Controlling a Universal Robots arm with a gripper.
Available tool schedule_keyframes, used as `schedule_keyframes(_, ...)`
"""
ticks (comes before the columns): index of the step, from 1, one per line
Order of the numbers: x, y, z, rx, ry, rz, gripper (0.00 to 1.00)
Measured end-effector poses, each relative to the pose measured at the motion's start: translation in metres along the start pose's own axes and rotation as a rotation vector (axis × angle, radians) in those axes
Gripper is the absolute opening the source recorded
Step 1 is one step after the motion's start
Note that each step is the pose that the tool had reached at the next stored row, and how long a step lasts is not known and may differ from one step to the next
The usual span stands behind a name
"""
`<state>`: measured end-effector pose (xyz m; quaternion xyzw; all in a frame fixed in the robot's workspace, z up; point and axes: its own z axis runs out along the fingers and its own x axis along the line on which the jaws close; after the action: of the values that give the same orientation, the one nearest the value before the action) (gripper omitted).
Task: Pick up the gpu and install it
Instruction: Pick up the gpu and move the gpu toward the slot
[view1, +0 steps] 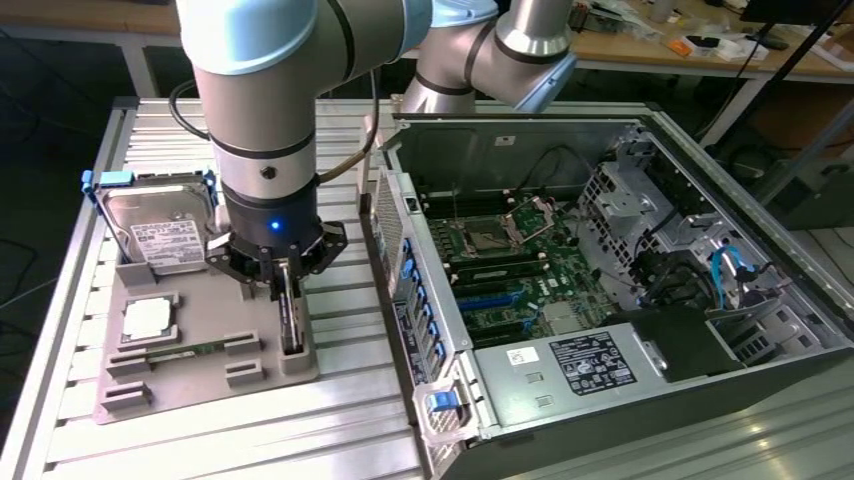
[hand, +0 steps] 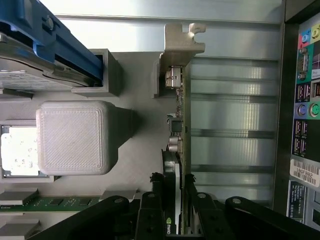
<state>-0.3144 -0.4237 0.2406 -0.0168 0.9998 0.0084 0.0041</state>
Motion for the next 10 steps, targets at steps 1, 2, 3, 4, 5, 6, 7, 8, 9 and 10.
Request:
schedule_keyframes(1,0.0,0.0,0.0,0.0,0.0,0.0,0.27)
schedule_keyframes(2,0.0,0.0,0.0,0.0,0.0,0.0,0.27)
schedule_keyframes(3,0.0,0.0,0.0,0.0,0.0,0.0,0.27)
schedule_keyframes(4,0.0,0.0,0.0,0.0,0.0,0.0,0.27)
schedule_keyframes(5,0.0,0.0,0.0,0.0,0.0,0.0,0.27)
schedule_keyframes(6,0.0,0.0,0.0,-0.0001,-0.0002,0.0,0.27)
schedule_keyframes(7,0.0,0.0,-0.0007,-0.0001,-0.0002,0.0,0.27)
schedule_keyframes(8,0.0,0.0,-0.0021,-0.0001,-0.0001,0.0,0.27)
schedule_keyframes(9,0.0,0.0001,-0.0037,0.0,0.0,0.0,0.27)
schedule_keyframes(10,-0.0001,0.0001,-0.0051,-0.0001,-0.0001,0.0,0.27)
